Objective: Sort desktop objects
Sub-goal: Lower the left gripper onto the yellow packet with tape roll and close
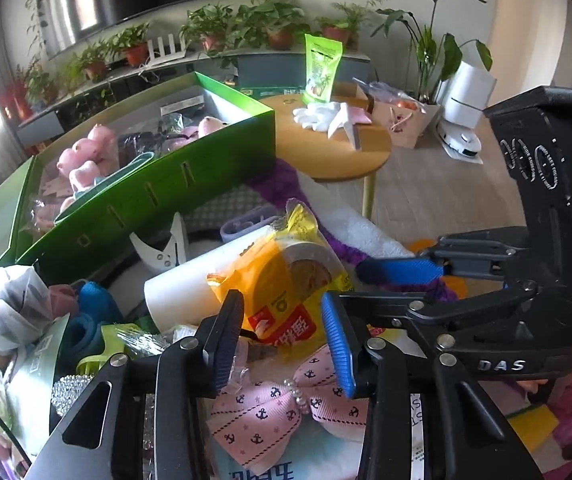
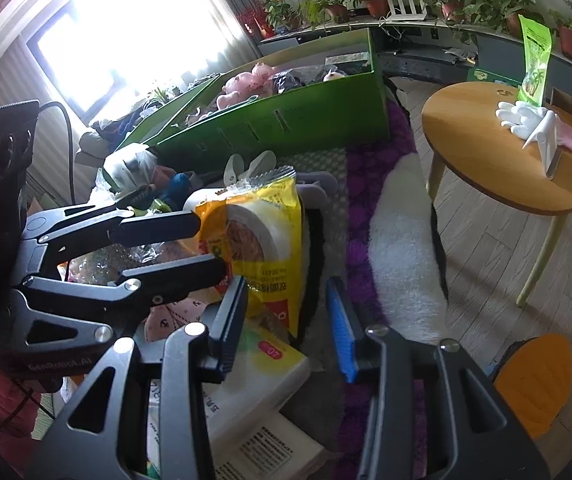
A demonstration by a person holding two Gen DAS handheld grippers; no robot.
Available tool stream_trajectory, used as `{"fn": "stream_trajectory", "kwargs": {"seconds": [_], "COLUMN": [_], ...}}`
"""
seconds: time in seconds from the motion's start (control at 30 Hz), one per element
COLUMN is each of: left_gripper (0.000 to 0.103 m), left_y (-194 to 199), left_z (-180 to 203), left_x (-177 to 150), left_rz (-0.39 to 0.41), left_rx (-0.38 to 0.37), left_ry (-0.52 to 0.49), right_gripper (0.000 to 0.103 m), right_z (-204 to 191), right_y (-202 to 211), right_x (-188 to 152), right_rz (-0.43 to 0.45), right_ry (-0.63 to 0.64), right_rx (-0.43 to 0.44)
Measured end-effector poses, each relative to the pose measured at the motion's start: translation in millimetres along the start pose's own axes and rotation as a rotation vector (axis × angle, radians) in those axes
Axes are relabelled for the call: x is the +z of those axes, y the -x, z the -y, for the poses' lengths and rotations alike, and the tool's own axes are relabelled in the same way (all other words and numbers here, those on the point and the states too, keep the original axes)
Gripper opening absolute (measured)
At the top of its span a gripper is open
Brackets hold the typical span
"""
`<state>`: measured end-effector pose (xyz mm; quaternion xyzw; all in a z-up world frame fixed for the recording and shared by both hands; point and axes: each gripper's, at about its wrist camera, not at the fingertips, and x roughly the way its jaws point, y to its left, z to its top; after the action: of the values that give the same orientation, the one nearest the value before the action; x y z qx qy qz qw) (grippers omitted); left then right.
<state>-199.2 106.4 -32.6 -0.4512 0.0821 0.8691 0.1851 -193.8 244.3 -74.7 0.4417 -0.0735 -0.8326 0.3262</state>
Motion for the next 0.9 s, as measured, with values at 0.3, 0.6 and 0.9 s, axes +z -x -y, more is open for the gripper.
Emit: {"fn": "stream_trajectory", "kwargs": {"seconds": [0.3, 0.6, 0.9], "left_gripper": [0.041, 0.041, 0.035], "left_y": [-2.1, -15.9, -16.6], "left_z": [-12.9, -15.3, -8.7], "left_x": [3.6, 2.8, -0.6], "left_rz": [-0.002, -0.037, -0.05], "left_rx": [0.04, 0.004, -0.007], "left_ry": [0.037, 0.06, 0.062], "right_gripper": [0.031, 0.025, 0.025], "right_z": [-5.4, 1.0, 3.8], "right_y": [-7.4, -14.1, -14.9], "right_x": [5.5, 5.1, 5.2], "right_rz": [0.004, -0.006, -0.005], "right_ry": [0.007, -0.022, -0.061], "right_rx": [0.004, 0.029, 0.056]}}
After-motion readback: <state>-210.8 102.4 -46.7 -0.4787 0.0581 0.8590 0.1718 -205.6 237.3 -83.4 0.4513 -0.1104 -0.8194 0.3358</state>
